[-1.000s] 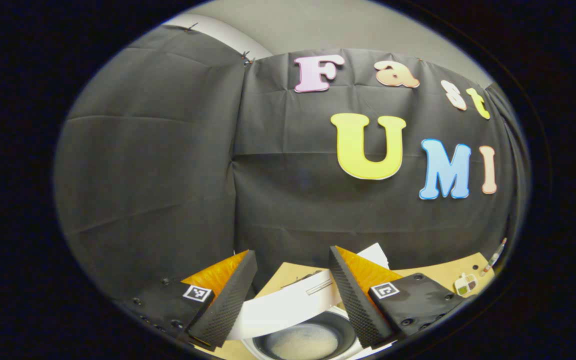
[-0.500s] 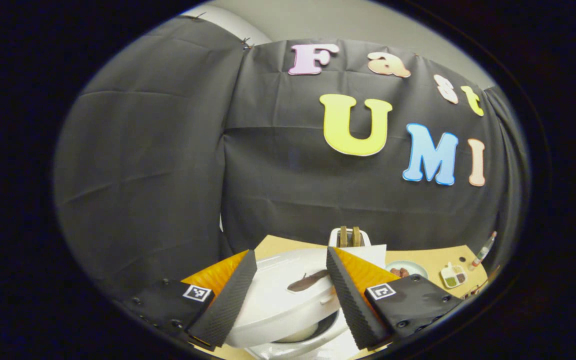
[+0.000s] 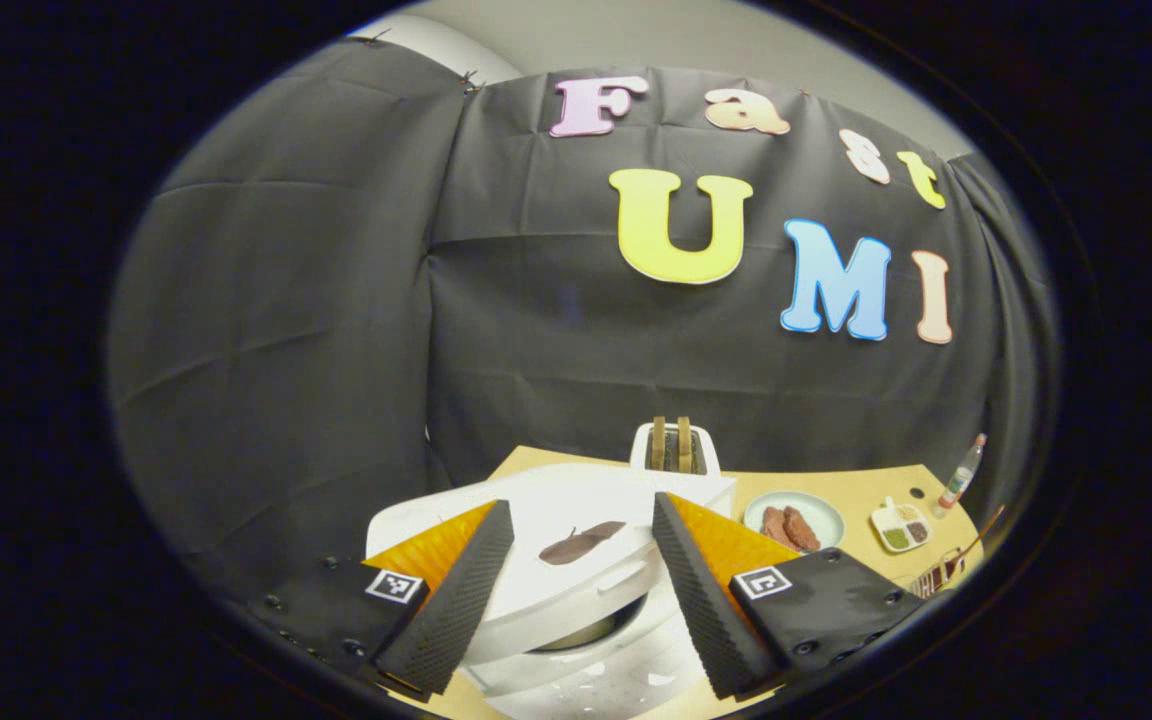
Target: Close the left gripper, press the button to open the rice cooker; take a wooden spoon from the chopstick holder with the right hand, scoop a spoonful of rice and pour it into the rice cooker, then put the wooden spoon back into the chopstick holder.
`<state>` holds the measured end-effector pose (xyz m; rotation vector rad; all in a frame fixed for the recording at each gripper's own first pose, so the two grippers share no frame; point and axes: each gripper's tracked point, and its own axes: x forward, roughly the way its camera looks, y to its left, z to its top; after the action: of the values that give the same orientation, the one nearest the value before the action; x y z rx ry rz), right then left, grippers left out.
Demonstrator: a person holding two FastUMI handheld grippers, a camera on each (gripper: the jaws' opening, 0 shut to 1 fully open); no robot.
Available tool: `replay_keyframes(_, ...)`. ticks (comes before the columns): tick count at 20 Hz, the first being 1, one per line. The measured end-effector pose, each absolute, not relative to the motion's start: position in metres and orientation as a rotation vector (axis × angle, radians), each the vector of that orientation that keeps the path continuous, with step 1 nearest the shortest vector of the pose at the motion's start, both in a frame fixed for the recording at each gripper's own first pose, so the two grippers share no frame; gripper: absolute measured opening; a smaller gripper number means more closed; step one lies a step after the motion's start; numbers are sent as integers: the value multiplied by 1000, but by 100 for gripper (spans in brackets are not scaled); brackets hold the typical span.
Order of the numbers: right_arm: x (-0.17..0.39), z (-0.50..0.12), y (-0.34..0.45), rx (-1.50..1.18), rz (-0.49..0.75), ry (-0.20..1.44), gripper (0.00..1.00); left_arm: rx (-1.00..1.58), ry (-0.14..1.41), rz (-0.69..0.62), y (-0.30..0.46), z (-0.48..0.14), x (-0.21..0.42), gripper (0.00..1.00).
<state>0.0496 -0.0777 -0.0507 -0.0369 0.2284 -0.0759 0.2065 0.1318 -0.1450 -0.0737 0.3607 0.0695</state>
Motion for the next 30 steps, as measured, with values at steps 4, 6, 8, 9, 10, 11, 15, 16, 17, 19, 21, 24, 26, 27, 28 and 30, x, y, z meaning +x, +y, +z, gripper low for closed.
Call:
replay_keyframes(4, 46, -52, -79, -20, -76, 231, 98, -27, 377, 52, 123, -163, 192, 97)
replay_keyframes(6, 43, -53, -79, -23, -75, 229, 98, 48, 383, 50, 121, -170, 190, 98)
replay_keyframes(8, 41, -53, -79, -26, -74, 233, 98, 71, 393, 50, 121, -175, 192, 98)
replay_keyframes(9, 41, -53, -78, -23, -73, 234, 98, 45, 401, 51, 119, -179, 189, 99)
replay_keyframes(10, 40, -54, -78, -20, -72, 236, 98, 4, 408, 46, 118, -182, 187, 96)
replay_keyframes(11, 39, -55, -77, -18, -71, 239, 98, -44, 430, 41, 116, -190, 183, 99)
replay_keyframes(15, 37, -58, -76, -27, -69, 246, 98, -144, 499, 45, 113, -222, 173, 96)
replay_keyframes(16, 36, -57, -77, -28, -71, 246, 98, -134, 492, 47, 112, -221, 172, 96)
replay_keyframes(17, 35, -57, -77, -28, -71, 245, 98, -116, 493, 47, 112, -223, 172, 92)
replay_keyframes(19, 33, -56, -78, -30, -73, 246, 98, -109, 522, 52, 111, -232, 173, 95)
replay_keyframes(21, 32, -58, -76, -23, -74, 249, 98, -81, 541, 66, 110, -236, 172, 97)
replay_keyframes(24, 30, -62, -70, -3, -64, 257, 98, -117, 558, 87, 110, -235, 176, 99)
replay_keyframes(26, 31, -60, -65, 0, -53, 251, 98, -159, 536, 83, 110, -224, 181, 99)
replay_keyframes(27, 31, -56, -62, -2, -45, 244, 98, -168, 536, 75, 110, -223, 179, 98)
replay_keyframes(28, 31, -50, -60, -3, -38, 233, 98, -172, 531, 69, 110, -221, 177, 96)
replay_keyframes(30, 33, -37, -51, 4, -18, 207, 98, -148, 477, 62, 112, -203, 175, 98)
